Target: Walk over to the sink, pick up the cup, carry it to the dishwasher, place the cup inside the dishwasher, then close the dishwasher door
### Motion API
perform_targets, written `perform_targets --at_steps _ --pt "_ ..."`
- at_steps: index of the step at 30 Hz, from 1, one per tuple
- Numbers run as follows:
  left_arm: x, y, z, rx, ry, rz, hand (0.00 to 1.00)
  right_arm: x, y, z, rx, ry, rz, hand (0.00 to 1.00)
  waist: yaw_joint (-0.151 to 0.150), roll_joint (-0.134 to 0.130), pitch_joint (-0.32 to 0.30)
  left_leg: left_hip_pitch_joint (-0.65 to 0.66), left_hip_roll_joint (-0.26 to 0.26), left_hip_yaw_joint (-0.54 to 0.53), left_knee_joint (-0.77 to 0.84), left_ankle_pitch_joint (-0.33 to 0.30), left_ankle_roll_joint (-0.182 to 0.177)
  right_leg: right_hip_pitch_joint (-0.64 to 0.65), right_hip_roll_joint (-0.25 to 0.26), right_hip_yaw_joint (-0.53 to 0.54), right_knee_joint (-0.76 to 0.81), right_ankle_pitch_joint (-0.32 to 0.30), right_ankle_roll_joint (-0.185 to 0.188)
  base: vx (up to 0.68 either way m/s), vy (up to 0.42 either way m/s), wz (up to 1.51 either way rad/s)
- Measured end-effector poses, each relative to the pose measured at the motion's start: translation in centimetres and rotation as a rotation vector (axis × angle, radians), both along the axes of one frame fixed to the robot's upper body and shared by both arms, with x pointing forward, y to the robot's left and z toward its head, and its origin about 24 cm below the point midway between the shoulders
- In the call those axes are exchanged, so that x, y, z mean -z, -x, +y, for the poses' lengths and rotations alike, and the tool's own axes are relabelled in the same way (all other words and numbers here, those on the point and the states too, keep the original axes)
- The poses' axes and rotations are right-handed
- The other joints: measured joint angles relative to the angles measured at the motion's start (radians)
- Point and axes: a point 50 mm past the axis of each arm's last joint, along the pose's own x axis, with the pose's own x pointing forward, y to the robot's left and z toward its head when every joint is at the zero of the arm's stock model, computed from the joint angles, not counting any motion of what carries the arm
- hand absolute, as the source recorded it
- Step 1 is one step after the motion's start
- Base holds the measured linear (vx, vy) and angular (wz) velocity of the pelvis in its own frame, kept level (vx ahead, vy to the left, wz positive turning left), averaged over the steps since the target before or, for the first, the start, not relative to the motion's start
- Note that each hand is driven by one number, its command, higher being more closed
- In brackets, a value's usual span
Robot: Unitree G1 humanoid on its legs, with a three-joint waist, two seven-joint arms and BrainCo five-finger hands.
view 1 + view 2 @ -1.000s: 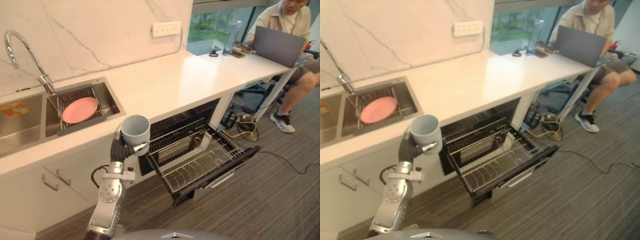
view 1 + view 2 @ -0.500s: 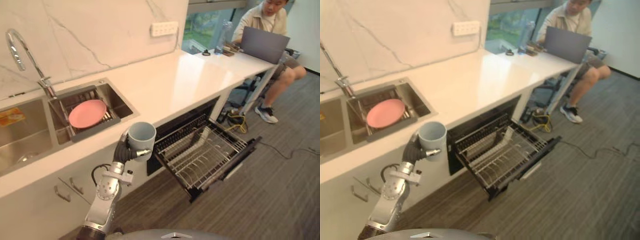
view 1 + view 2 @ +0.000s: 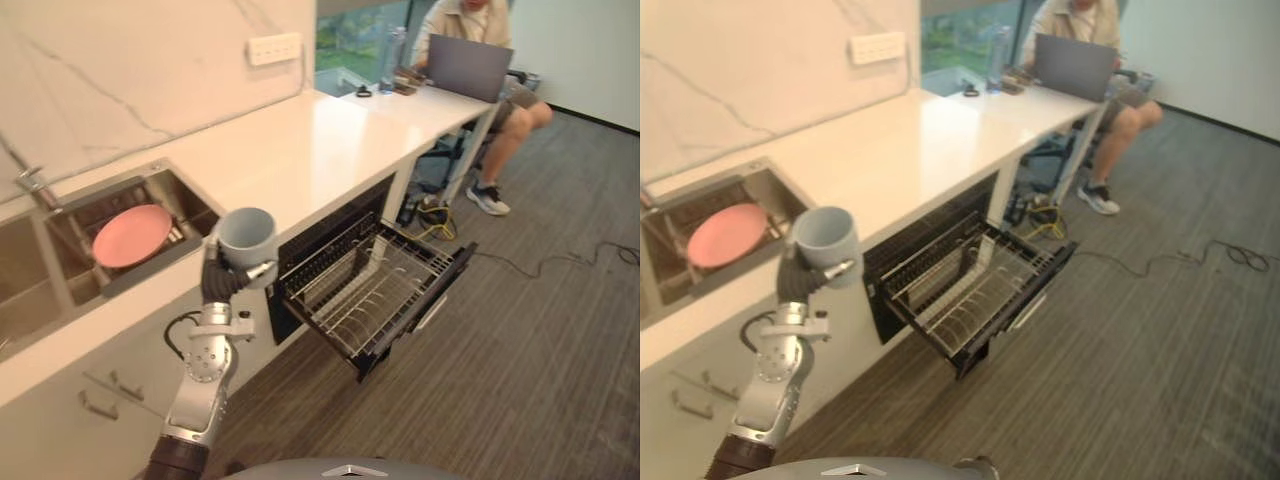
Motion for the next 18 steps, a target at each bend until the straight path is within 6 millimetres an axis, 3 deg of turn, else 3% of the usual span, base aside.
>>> perform_targets --at_steps 3,5,10,13,14,15,16,17,18 --pt "-0.3 0.3 1.9 -0.093 0.059 -0.037 1.0 -1.5 0.6 -0.2 -0.068 0.015 -0.091 0.0 -0.007 0.022 -0.01 0.002 0.022 0.01 0.003 0.005 -0.004 0.001 0.025 0.004 -0.005 0.017 0.011 0.09 -0.071 -0.16" --pt "0.0 0.6 1.6 -0.103 0.09 -0.043 1.0 -2.1 0.6 -0.8 -0.165 0.026 -0.099 0.0 -0.004 0.036 -0.02 0.003 0.022 0.011 0.003 -0.001 -0.009 0.006 0.026 0.004 -0.001 0.014 0.009 0.03 -0.014 0.0" --pt "1.8 0.7 -1.4 -0.088 0.096 0.031 1.0 -3.7 -0.2 -2.4 -0.433 0.028 -0.044 0.0 0.006 0.063 -0.038 0.027 0.019 -0.003 -0.002 -0.016 -0.015 0.024 0.021 0.007 0.023 -0.04 0.014 -0.03 -0.009 0.07" --pt "3.4 0.8 -3.9 -0.079 0.087 0.107 1.0 -6.4 -1.8 -4.0 -0.705 0.077 -0.052 0.0 -0.001 0.08 -0.05 0.027 0.01 -0.013 -0.002 -0.015 -0.014 0.015 0.007 0.007 0.047 -0.053 0.023 -0.05 0.004 0.08" --pt "3.8 0.9 -4.2 -0.099 0.091 0.129 1.0 -9.8 -5.1 -3.8 -0.791 0.06 -0.258 0.0 -0.01 0.078 -0.052 0.025 0.006 -0.013 -0.002 -0.014 -0.014 0.0 0.001 0.013 0.061 -0.055 0.024 -0.04 0.0 -0.21" --pt "3.9 0.8 -4.1 -0.116 0.083 0.138 1.0 -13.6 -9.4 -2.1 -0.816 0.069 -0.551 0.0 -0.012 0.071 -0.058 0.015 0.008 -0.012 -0.002 -0.014 -0.014 -0.018 0.006 0.024 0.065 -0.053 0.022 -0.09 -0.025 -0.37" --pt "3.8 0.5 -4.0 -0.131 0.071 0.135 1.0 -18.6 -14.6 0.6 -0.766 0.069 -0.986 0.0 -0.016 0.05 -0.067 -0.001 0.017 -0.013 0.001 -0.011 -0.017 -0.036 0.02 0.027 0.042 -0.035 0.012 -0.07 -0.05 -0.31" --pt "3.7 0.3 -4.0 -0.131 0.066 0.131 1.0 -20.9 -16.4 1.8 -0.724 0.047 -1.183 0.0 -0.017 0.037 -0.077 -0.004 0.021 -0.018 0.003 -0.008 -0.019 -0.04 0.026 0.027 0.024 -0.019 0.008 -0.06 -0.066 -0.13" --pt "3.4 -0.1 -4.1 -0.126 0.06 0.119 1.0 -24.5 -18.9 3.7 -0.668 -0.002 -1.47 0.0 -0.007 0.023 -0.089 -0.009 0.024 -0.027 0.004 0.007 -0.022 -0.026 0.033 0.021 -0.01 0.011 0.005 -0.02 -0.054 0.12"
